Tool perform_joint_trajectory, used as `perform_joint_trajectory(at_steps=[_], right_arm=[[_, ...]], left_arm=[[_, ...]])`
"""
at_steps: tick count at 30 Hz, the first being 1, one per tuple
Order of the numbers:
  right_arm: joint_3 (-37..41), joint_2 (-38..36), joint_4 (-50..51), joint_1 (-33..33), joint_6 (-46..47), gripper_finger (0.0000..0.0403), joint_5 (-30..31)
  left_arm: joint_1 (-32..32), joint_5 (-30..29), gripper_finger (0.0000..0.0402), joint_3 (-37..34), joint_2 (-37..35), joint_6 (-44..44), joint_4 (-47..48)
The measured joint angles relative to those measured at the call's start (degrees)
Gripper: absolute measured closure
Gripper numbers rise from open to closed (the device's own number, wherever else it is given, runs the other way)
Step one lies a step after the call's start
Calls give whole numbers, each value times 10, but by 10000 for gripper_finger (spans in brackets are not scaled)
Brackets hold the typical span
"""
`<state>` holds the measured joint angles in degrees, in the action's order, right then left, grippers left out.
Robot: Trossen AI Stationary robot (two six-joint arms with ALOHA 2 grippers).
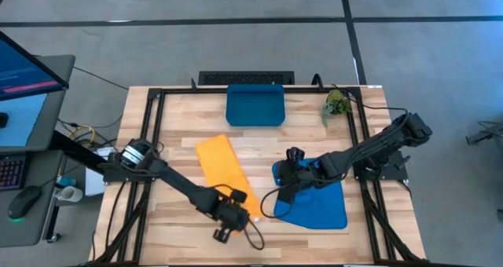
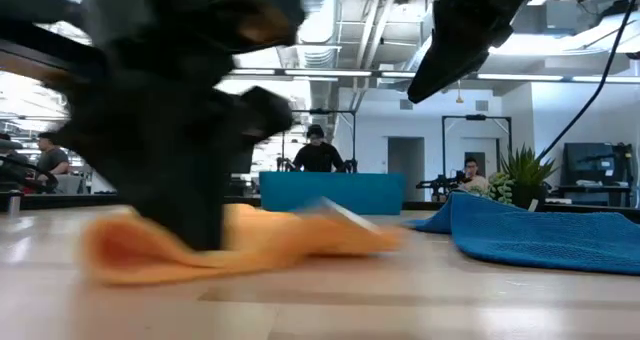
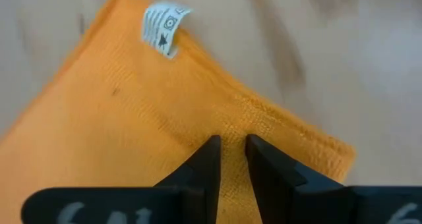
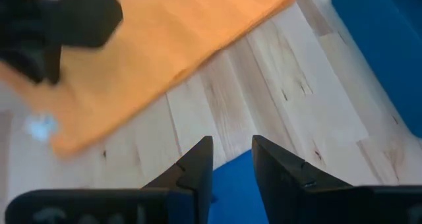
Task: Roll microfiber towels into tight, uniform cylinder then place into a basket
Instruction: Fold the yellow microfiber cloth
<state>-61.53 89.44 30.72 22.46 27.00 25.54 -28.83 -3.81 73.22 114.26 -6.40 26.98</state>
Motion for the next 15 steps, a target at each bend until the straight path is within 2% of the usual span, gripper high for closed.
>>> perform_joint_trajectory(at_steps=[3, 8, 15], right_arm=[[1, 7, 4, -1, 0, 275, -1], [0, 6, 1, -1, 0, 275, -1], [0, 6, 0, -1, 0, 275, -1]], left_arm=[[-26, -55, 334, 22, -20, -53, 78], [-83, -173, 334, 26, -49, -96, 133], [-111, -201, 334, 27, -54, -122, 121]])
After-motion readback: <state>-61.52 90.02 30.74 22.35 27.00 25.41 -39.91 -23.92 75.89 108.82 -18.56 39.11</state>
